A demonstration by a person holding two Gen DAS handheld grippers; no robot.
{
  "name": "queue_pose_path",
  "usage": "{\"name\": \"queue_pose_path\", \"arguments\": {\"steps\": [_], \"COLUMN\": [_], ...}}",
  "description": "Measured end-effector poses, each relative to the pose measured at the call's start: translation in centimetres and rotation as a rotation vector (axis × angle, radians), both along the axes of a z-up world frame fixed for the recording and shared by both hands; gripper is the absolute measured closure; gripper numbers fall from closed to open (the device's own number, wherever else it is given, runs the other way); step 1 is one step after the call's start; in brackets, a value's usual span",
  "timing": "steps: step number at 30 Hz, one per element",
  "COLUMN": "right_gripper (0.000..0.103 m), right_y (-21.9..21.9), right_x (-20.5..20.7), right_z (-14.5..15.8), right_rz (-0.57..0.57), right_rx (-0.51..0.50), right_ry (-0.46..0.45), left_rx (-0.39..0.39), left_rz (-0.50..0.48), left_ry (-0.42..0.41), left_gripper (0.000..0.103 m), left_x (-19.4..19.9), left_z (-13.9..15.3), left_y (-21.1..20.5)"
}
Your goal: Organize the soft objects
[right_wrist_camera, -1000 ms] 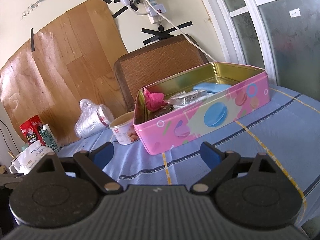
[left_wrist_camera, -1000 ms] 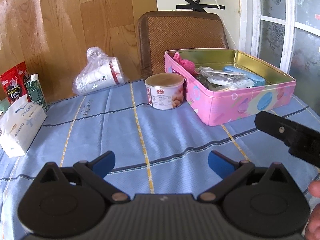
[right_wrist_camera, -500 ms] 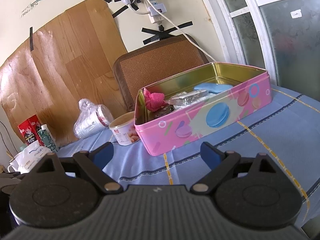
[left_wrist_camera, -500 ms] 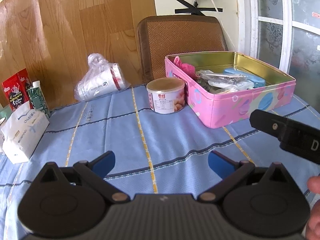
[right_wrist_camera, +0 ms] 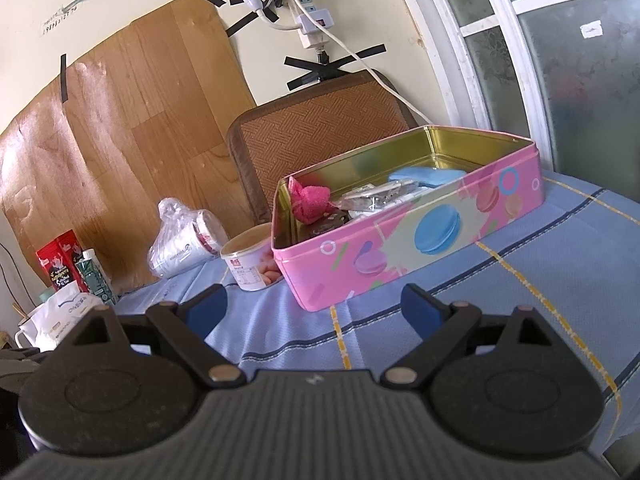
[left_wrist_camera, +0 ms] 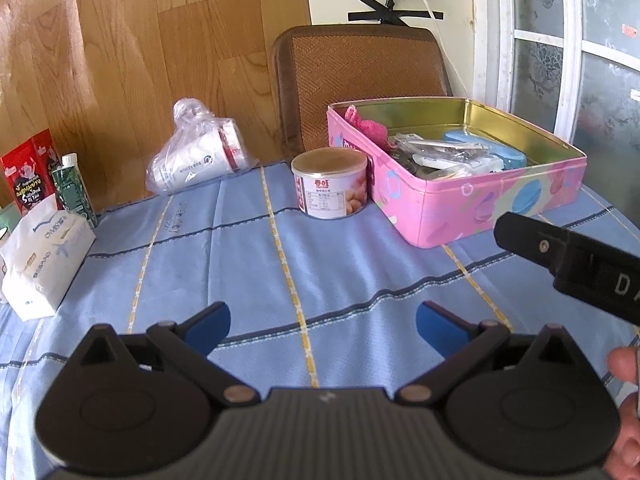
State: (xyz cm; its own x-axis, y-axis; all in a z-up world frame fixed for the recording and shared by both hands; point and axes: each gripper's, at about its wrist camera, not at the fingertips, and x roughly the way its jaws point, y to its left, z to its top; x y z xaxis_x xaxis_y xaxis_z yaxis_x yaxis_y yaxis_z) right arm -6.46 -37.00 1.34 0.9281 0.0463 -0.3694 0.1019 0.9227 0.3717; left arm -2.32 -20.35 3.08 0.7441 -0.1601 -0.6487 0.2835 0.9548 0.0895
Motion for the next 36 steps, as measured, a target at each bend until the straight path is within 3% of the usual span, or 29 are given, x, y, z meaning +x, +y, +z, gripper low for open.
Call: {"name": "queue_pose_path", "arguments": {"steps": [36], "right_gripper": [0.007], "right_y": [0.12], "right_x": [-0.19], "right_z": [-0.25], "right_rz": [-0.001], "right_rx": [0.007], "right_ry": [0.006], "left_rx": [0.018], "left_rz": [-0.024], "left_ry": [0.042], "left_gripper": [0.0], "left_x": [-0.16], "left_z": [-0.36], "left_y": [-0.6]}}
